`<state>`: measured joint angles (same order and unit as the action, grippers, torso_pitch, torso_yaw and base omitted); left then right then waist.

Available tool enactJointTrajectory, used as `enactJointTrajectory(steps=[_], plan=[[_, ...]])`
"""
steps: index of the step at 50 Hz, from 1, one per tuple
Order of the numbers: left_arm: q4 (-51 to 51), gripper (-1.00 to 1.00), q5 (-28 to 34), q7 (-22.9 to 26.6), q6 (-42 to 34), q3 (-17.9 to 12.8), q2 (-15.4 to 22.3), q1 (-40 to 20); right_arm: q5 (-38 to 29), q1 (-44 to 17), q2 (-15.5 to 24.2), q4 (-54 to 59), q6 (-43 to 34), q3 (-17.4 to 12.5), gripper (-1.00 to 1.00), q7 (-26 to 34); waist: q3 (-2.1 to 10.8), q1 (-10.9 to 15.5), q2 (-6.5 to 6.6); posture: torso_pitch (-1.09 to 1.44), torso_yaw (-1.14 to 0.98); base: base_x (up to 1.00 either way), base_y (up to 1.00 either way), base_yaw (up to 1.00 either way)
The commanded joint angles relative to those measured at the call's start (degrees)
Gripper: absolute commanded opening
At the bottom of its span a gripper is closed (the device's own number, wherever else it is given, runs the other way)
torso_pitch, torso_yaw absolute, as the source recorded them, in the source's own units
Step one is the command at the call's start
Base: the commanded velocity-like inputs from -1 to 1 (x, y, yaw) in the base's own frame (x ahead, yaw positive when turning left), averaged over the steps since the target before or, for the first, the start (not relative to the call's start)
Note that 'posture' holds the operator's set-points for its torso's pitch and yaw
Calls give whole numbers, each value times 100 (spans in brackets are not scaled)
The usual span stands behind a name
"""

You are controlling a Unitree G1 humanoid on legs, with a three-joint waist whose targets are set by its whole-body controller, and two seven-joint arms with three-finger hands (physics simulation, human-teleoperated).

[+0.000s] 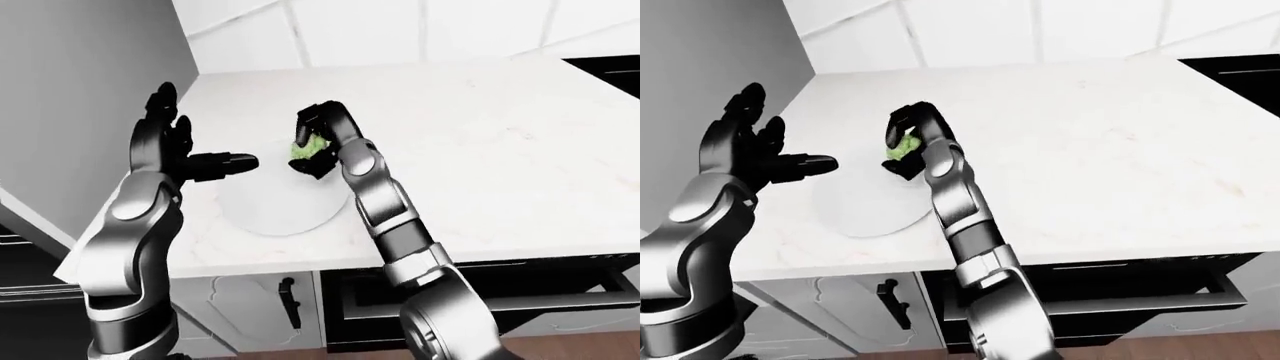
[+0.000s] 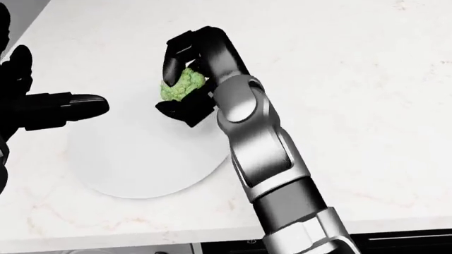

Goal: Place the broccoli on the top rack of the oven.

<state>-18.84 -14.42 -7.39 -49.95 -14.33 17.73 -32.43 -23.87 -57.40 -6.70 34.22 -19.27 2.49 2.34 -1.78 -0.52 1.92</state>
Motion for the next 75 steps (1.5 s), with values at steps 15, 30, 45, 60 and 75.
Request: enactJointTrajectory(steps=[15,30,45,60,75], plan=[[-471,100,-25,-47,-160,-89,137,-258,897,-131,316,-2606,-2200,-26,-95,412,134,21,-8,0,0,0,0,0],[-457,100,57,-95,-389,3,164,-574,1436,-161,1007,-3709,-3483,-331,-100,261,102,30,-41,0,0,0,0,0],[-280,100,122,-59,-308,24,168,-682,1564,-147,1519,-4223,-4162,-527,-100,313,100,42,-82,0,0,0,0,0],[-220,100,109,-55,-243,25,157,-678,1607,14,1554,-4363,-4167,-542,-100,283,132,54,-80,0,0,-3,0,0],[-257,100,87,-52,-264,-4,183,-650,1629,75,1558,-4436,-4220,-536,-100,262,128,42,-82,0,0,-4,0,0]])
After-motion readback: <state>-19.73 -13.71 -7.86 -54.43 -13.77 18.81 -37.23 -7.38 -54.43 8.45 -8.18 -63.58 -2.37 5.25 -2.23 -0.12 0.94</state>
